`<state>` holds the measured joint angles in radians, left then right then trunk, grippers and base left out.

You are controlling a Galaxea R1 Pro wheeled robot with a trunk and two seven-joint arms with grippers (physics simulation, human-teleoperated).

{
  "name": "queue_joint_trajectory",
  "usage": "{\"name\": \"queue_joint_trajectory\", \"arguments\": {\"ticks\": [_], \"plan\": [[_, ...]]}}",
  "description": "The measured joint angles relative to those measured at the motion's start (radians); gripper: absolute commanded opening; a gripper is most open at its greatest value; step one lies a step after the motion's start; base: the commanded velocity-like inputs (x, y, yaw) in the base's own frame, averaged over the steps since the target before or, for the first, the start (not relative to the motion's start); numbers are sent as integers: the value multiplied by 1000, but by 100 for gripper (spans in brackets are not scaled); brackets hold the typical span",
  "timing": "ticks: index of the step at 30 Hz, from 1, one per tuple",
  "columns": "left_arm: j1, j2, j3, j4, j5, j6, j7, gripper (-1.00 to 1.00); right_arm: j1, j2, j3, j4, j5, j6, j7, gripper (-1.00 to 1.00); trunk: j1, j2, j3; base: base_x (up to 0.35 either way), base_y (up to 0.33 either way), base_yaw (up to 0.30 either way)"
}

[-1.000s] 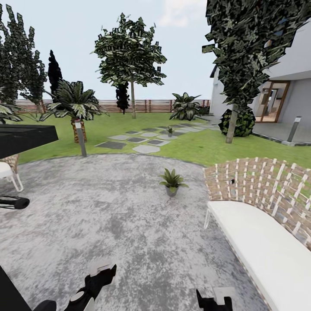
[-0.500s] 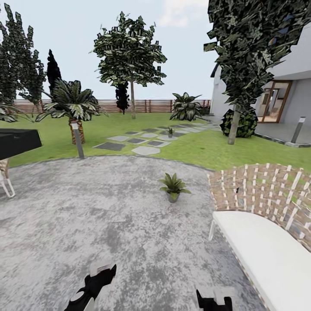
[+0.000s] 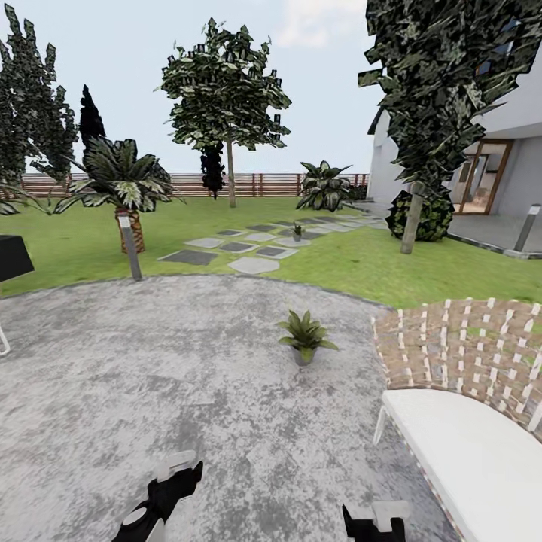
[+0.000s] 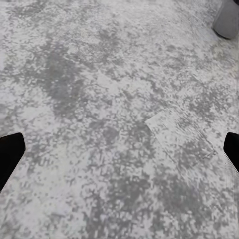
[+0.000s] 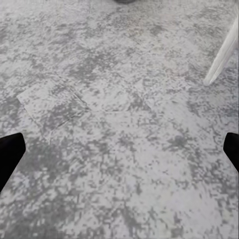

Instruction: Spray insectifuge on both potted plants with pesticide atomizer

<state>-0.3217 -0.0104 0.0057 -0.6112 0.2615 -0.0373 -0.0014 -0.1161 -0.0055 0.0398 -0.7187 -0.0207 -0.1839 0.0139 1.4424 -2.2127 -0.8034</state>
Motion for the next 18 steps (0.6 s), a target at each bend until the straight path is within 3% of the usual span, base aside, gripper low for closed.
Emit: {"name": "queue_joint_trajectory", "arguments": {"ticks": [9,18], "plan": [[0,0,0,0,0,0,0,100,0,0,0,0,0,0,0,100,0,0,0,331,0,39],[0,0,0,-1,0,0,0,100,0,0,0,0,0,0,0,100,0,0,0,331,0,162]]}}
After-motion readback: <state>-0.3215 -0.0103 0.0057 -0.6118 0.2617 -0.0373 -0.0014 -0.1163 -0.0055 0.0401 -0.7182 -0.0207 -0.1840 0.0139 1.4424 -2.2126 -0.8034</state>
